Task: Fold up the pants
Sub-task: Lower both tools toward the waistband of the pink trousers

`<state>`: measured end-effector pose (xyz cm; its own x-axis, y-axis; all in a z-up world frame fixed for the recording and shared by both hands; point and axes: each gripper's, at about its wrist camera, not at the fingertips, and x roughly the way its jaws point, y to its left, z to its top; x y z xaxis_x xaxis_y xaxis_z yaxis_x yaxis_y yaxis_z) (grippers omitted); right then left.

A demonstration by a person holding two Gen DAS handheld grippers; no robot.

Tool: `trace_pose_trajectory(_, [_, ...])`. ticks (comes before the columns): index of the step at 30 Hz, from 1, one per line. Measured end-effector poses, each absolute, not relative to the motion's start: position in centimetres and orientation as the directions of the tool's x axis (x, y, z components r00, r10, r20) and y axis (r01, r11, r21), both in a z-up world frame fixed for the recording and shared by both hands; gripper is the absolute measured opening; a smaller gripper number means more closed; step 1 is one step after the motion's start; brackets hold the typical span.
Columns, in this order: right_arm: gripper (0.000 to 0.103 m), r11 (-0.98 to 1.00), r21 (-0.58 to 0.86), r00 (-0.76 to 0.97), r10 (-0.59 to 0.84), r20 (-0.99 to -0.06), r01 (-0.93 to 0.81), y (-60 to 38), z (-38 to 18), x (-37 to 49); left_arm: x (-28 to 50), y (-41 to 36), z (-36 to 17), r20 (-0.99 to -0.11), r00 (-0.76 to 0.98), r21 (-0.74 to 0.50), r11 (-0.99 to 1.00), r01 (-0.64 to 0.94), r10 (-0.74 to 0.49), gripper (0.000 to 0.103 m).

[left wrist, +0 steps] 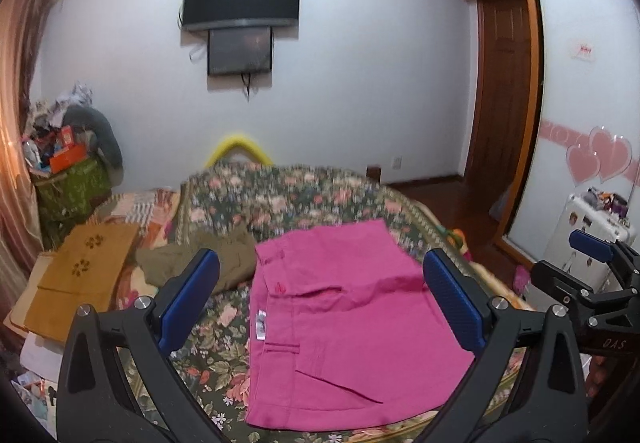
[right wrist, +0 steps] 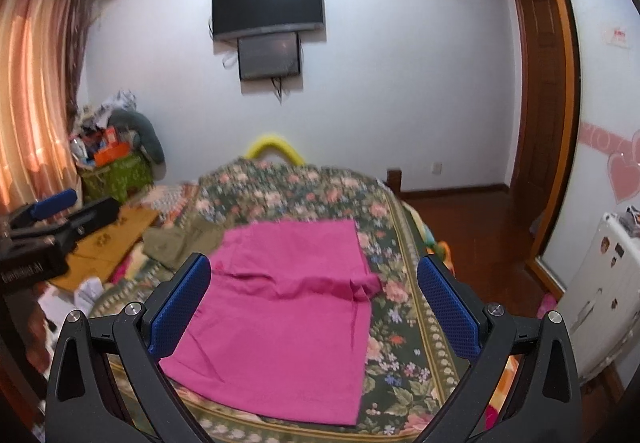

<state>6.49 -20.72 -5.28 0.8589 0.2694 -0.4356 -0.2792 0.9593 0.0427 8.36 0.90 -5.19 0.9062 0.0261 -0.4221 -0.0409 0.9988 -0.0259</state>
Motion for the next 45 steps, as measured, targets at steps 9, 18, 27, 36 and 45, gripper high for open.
trace_pose_trajectory(9, [0.103,0.969,-0.04,0.772,0.168,-0.613,-0.242,-21.9,-11.4,12.3,16.0,4.6,-12.4,-0.632,0.775,-0.085,0.994,-0.072,0.003,0.103])
trace_pose_trajectory(18, [0.102,0.959,-0.031,0.647,0.165,-0.744,-0.281,-22.0,-17.1,18.3,22.7,8.0,-18.1,-0.759,0.65,-0.018,0.996,-0.085,0.042,0.103])
trace_pose_trajectory(27, [0.065,0.934,0.098,0.536,0.28,-0.796,-0.343,-21.3,-20.3,23.4,26.5,9.0,-22.1,-0.843,0.537,-0.055,0.998,-0.022,-0.035,0.071])
trace_pose_trajectory(36, [0.043,0.911,0.169,0.461,0.341,-0.819,-0.375,-19.8,-22.0,27.0,27.8,9.2,-24.2,-0.877,0.466,-0.127,0.992,0.013,-0.118,0.041])
trace_pose_trajectory(45, [0.003,0.906,0.297,0.483,0.413,-0.772,-0.301,-22.0,-21.5,27.6,27.5,8.8,-25.3,-0.885,0.462,-0.063,0.998,0.013,-0.061,0.035])
